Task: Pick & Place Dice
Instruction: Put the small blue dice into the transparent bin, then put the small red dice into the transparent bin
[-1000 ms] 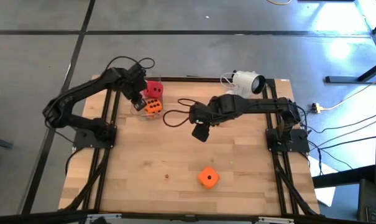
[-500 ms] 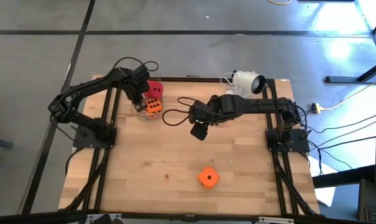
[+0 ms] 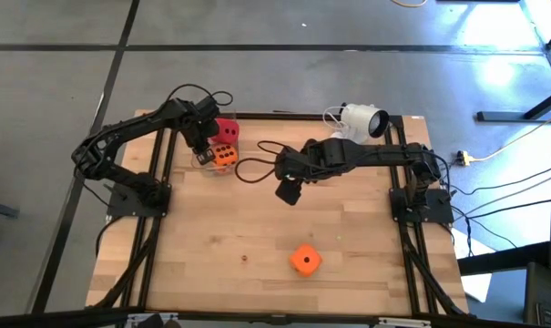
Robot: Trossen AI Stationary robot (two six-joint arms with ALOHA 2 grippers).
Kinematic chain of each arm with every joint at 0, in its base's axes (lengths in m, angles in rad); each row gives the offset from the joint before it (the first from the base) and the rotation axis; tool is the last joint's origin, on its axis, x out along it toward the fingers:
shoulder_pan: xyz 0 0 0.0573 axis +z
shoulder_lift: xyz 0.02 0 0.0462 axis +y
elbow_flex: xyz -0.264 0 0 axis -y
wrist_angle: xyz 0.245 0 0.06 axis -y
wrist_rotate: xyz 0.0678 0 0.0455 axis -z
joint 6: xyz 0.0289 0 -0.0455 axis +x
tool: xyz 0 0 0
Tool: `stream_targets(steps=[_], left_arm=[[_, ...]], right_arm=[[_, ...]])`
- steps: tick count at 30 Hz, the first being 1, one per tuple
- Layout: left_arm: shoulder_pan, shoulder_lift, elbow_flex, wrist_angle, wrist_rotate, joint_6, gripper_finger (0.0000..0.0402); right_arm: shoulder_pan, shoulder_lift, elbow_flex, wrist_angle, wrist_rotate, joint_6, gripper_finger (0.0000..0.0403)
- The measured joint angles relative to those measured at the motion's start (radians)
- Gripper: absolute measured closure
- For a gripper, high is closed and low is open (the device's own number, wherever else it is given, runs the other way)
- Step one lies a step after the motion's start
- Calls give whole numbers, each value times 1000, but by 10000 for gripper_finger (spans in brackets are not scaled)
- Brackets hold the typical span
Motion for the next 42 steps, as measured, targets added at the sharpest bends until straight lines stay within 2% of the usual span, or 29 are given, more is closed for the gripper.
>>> stream_targets(steps=[9,14,23,27,34,39,42], left_arm=[[-1,0,0,0,32,-49,345],[-1,0,0,-37,84,-49,319],[-1,0,0,-88,45,-168,228],[-1,0,0,-87,45,-225,200],[-1,0,29,-106,74,-268,193],[-1,-4,151,-156,48,-184,198],[-2,-4,232,-153,93,-136,198]], right_arm=[[0,0,0,45,0,-34,128],[0,0,0,54,0,-66,128],[15,0,0,96,0,-128,128],[24,0,0,109,7,-136,128],[38,0,0,109,40,-132,128],[43,0,0,109,48,-114,128],[43,0,0,109,74,-106,128]])
